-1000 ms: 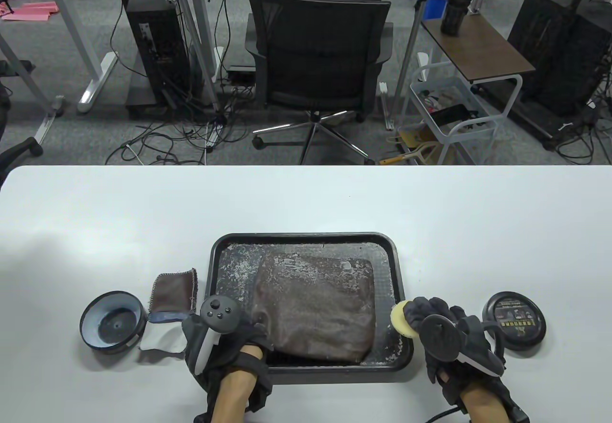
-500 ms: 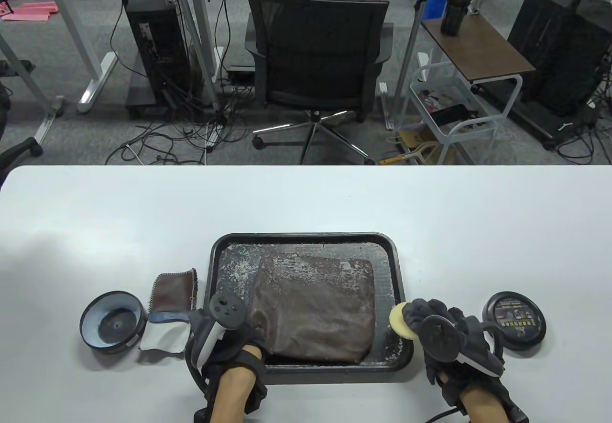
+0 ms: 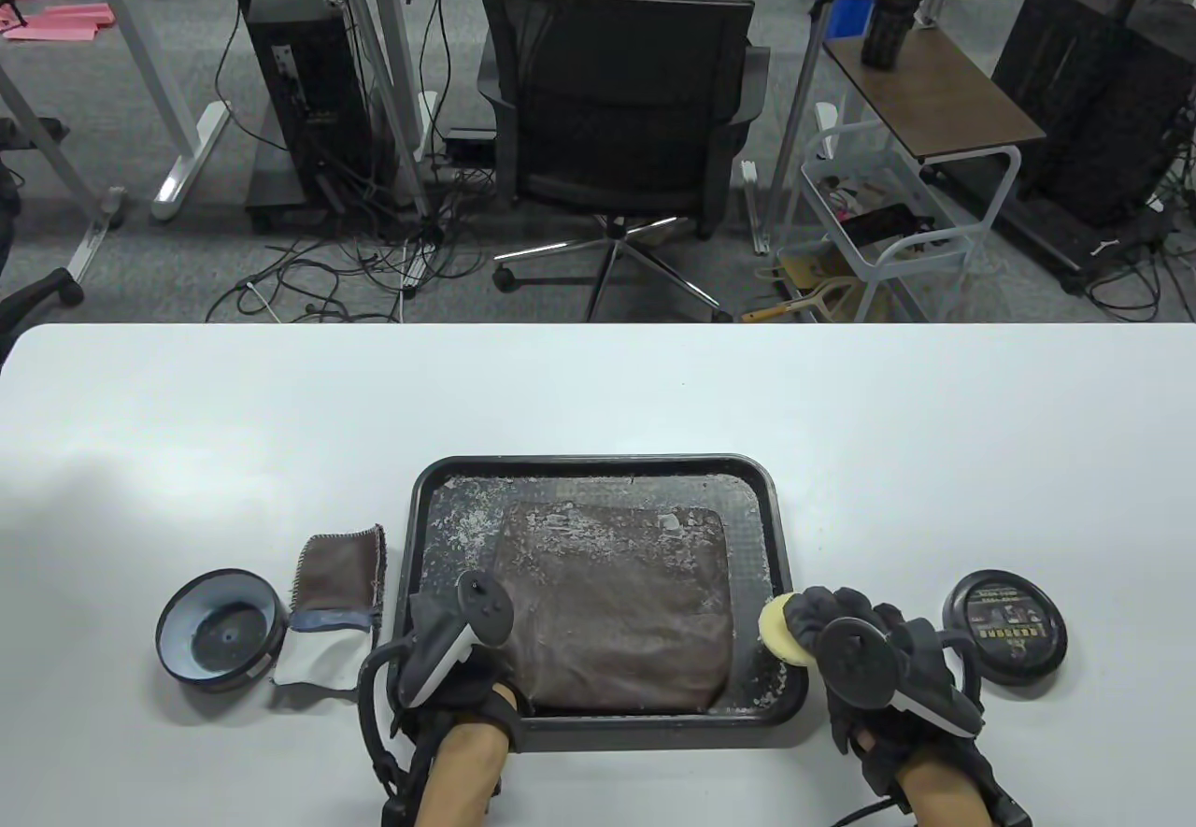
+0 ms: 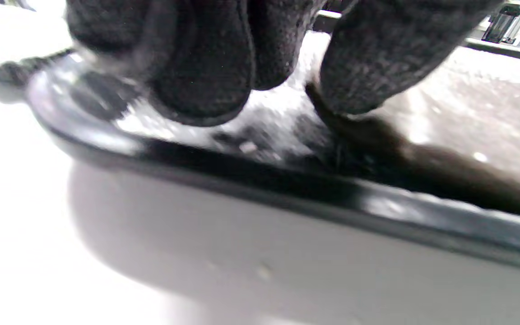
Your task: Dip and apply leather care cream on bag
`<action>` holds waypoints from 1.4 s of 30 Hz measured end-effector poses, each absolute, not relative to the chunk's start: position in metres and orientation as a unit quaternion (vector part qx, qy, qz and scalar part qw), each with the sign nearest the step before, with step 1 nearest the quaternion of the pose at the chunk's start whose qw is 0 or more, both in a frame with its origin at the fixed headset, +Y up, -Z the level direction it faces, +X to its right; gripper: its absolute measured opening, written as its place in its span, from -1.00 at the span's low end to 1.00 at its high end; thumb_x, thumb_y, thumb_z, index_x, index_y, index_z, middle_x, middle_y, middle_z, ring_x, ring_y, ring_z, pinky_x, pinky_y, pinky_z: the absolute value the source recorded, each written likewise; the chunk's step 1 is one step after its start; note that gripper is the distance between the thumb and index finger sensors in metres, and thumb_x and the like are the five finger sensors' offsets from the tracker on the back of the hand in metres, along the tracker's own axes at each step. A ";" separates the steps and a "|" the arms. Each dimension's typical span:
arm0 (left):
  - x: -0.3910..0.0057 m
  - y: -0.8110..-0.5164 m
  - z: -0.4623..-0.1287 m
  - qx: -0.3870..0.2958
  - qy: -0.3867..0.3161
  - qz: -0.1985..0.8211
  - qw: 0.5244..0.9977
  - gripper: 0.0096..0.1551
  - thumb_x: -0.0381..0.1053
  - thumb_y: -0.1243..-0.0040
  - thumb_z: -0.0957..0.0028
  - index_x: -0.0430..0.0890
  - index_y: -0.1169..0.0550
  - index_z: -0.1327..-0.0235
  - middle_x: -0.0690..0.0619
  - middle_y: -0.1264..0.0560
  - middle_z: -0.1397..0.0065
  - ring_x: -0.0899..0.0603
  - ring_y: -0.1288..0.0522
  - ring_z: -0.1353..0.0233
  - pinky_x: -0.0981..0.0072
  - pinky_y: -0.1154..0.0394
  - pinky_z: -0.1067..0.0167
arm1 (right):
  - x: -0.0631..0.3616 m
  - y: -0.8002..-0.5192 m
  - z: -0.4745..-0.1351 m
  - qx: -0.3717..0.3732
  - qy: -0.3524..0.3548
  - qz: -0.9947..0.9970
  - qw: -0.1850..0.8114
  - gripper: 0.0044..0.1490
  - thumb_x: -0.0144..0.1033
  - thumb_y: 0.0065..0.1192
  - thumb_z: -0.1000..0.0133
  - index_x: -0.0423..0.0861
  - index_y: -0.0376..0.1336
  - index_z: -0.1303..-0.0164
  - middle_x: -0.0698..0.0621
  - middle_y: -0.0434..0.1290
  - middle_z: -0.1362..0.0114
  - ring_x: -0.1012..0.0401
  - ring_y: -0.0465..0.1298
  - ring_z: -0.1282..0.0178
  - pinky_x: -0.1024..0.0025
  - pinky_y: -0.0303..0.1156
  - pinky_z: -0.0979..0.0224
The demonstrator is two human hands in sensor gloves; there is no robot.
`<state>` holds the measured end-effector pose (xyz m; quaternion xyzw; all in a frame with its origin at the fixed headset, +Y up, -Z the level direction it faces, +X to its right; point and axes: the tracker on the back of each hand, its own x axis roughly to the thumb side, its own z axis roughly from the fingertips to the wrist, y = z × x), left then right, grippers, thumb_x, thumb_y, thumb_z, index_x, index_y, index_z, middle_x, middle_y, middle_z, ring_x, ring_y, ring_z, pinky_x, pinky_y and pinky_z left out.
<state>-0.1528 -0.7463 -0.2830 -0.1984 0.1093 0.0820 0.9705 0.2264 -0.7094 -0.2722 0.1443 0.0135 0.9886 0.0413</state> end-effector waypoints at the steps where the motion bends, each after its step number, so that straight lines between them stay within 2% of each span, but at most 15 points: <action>1: -0.159 -0.742 -0.282 -0.178 0.104 0.086 0.975 -0.29 0.09 -0.45 0.03 -0.35 -0.55 -0.21 -0.36 -0.40 -0.25 -0.21 -0.66 0.15 0.21 -0.63 0.29 | 0.226 -0.709 -0.272 0.145 0.013 0.989 0.041 -0.30 -0.50 0.37 0.06 0.03 0.34 -0.36 -0.10 0.42 -0.55 -0.17 0.38 -0.51 -0.26 0.27 -0.41; 5: -0.193 -0.724 -0.273 -0.052 0.107 0.126 0.985 -0.34 0.09 -0.39 -0.02 -0.37 -0.60 -0.17 -0.38 -0.45 -0.17 -0.24 -0.67 0.18 0.16 -0.63 0.32 | 0.227 -0.710 -0.272 0.144 0.012 0.989 0.043 -0.29 -0.51 0.37 0.06 0.03 0.34 -0.36 -0.11 0.42 -0.55 -0.17 0.38 -0.51 -0.26 0.28 -0.41; 9: -0.250 -0.710 -0.259 0.082 0.123 0.112 0.983 -0.36 0.07 -0.37 -0.03 -0.36 -0.60 -0.18 -0.38 -0.46 -0.17 -0.25 -0.67 0.19 0.16 -0.63 0.33 | 0.228 -0.710 -0.272 0.143 0.008 0.989 0.045 -0.29 -0.50 0.37 0.06 0.03 0.34 -0.36 -0.10 0.42 -0.54 -0.17 0.38 -0.51 -0.26 0.28 -0.41; 14: -0.328 -0.711 -0.241 0.148 0.202 0.117 0.961 -0.32 0.06 -0.37 -0.04 -0.36 -0.54 -0.26 -0.38 -0.41 -0.22 -0.27 -0.64 0.13 0.16 -0.61 0.29 | 0.228 -0.710 -0.272 0.144 0.005 0.989 0.043 -0.29 -0.50 0.37 0.06 0.03 0.34 -0.37 -0.11 0.43 -0.54 -0.17 0.38 -0.51 -0.26 0.28 -0.41; 18: -0.379 -0.730 -0.229 0.100 0.318 0.160 0.929 -0.22 0.07 -0.32 -0.08 -0.40 -0.41 -0.38 -0.42 -0.30 -0.28 -0.30 -0.58 0.08 0.14 -0.56 0.25 | 0.228 -0.710 -0.273 0.143 0.007 0.989 0.044 -0.29 -0.50 0.37 0.06 0.03 0.34 -0.37 -0.11 0.43 -0.54 -0.17 0.38 -0.51 -0.26 0.28 -0.41; 20: -0.397 -0.746 -0.225 0.048 0.360 0.179 0.915 -0.16 0.11 -0.28 -0.11 -0.42 -0.34 -0.43 -0.44 -0.25 -0.31 -0.32 -0.54 0.04 0.13 -0.55 0.22 | 0.228 -0.711 -0.273 0.142 0.009 0.989 0.044 -0.29 -0.50 0.37 0.06 0.03 0.34 -0.37 -0.11 0.43 -0.54 -0.17 0.38 -0.50 -0.26 0.28 -0.40; 26: -0.410 -0.768 -0.226 0.007 0.380 0.264 0.886 -0.10 0.18 -0.18 -0.16 -0.47 -0.30 -0.46 -0.47 -0.15 -0.36 -0.41 -0.46 -0.04 0.08 -0.51 0.14 | 0.227 -0.711 -0.272 0.142 0.009 0.989 0.045 -0.29 -0.50 0.37 0.06 0.03 0.34 -0.37 -0.11 0.43 -0.54 -0.17 0.39 -0.50 -0.26 0.28 -0.41; 33: -0.410 -0.780 -0.231 -0.031 0.382 0.279 0.880 -0.14 0.17 -0.15 -0.17 -0.49 -0.37 -0.41 -0.46 -0.20 -0.35 -0.40 -0.49 -0.02 0.10 -0.53 0.17 | 0.226 -0.712 -0.272 0.144 0.011 0.988 0.047 -0.29 -0.50 0.37 0.06 0.03 0.34 -0.37 -0.11 0.43 -0.54 -0.17 0.39 -0.50 -0.26 0.28 -0.40; 42: -0.420 -0.786 -0.231 -0.039 0.396 0.291 0.870 -0.27 0.06 -0.07 -0.19 -0.47 -0.41 -0.38 -0.44 -0.22 -0.34 -0.32 -0.50 0.05 0.18 -0.53 0.21 | 0.226 -0.713 -0.272 0.145 0.014 0.988 0.049 -0.29 -0.50 0.37 0.06 0.02 0.34 -0.37 -0.12 0.43 -0.54 -0.17 0.39 -0.50 -0.25 0.29 -0.40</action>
